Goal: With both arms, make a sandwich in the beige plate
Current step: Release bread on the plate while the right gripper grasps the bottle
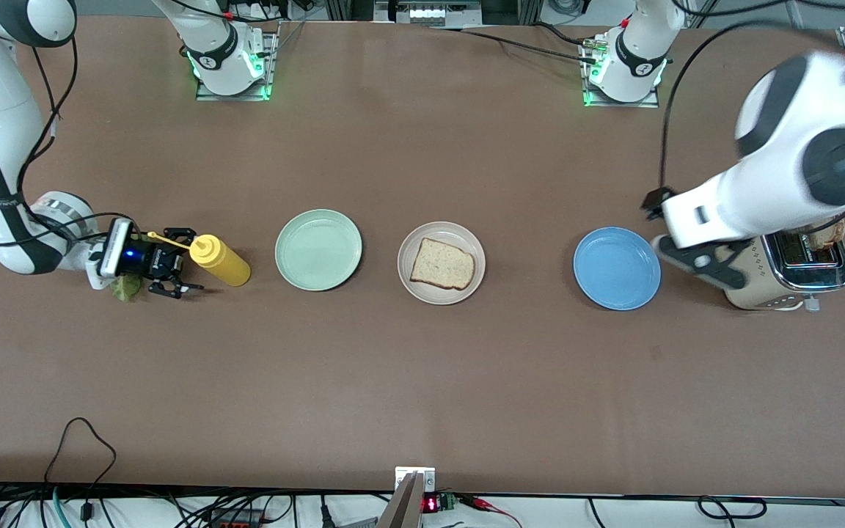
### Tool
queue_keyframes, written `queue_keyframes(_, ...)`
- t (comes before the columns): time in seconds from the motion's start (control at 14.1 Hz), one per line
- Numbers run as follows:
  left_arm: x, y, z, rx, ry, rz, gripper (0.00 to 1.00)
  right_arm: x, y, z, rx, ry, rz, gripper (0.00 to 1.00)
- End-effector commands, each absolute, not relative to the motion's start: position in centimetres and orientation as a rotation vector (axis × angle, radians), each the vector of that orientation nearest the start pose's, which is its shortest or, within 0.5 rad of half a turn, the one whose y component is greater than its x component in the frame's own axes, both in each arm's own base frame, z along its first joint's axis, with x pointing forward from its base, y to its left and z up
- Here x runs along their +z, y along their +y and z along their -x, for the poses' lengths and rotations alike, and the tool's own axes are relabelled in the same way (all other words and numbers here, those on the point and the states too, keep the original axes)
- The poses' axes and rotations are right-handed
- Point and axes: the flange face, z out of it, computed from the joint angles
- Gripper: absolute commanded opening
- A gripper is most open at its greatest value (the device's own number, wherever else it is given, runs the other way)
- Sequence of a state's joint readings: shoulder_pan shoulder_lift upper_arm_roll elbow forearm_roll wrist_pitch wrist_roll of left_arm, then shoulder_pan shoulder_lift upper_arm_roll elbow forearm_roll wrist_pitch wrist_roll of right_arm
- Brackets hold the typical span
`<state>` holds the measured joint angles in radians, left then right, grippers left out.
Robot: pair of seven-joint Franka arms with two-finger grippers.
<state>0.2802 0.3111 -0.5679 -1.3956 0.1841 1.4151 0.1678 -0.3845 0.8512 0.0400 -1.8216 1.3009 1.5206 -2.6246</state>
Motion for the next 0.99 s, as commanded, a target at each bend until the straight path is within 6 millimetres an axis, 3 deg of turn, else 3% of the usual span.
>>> queue_keyframes(0.0,58.4,-9.1,-60.0,0.313,0.593,3.010,1.00,8.5,-6.3,-56.2,-1.252,-1.156,1.295,1.00)
queue_keyframes(0.21,61.3,-6.4,-58.2,0.223,0.450,3.078,1.00,8.1,-5.1,-56.2,-1.253,-1.155,1.279,1.00)
queue_keyframes(0.43,60.4,-3.2,-57.1,0.063,0.317,3.173,1.00,7.6,-4.4,-55.9,-1.246,-1.143,1.269,1.00)
queue_keyframes(0.64,59.5,-5.0,-54.1,0.016,0.367,3.141,1.00,7.8,-2.7,-56.2,-1.232,-1.151,1.246,1.00)
queue_keyframes(0.92,59.4,-5.4,-53.4,0.089,0.366,3.097,1.00,7.8,-1.4,-56.2,-1.217,-1.160,1.231,1.00)
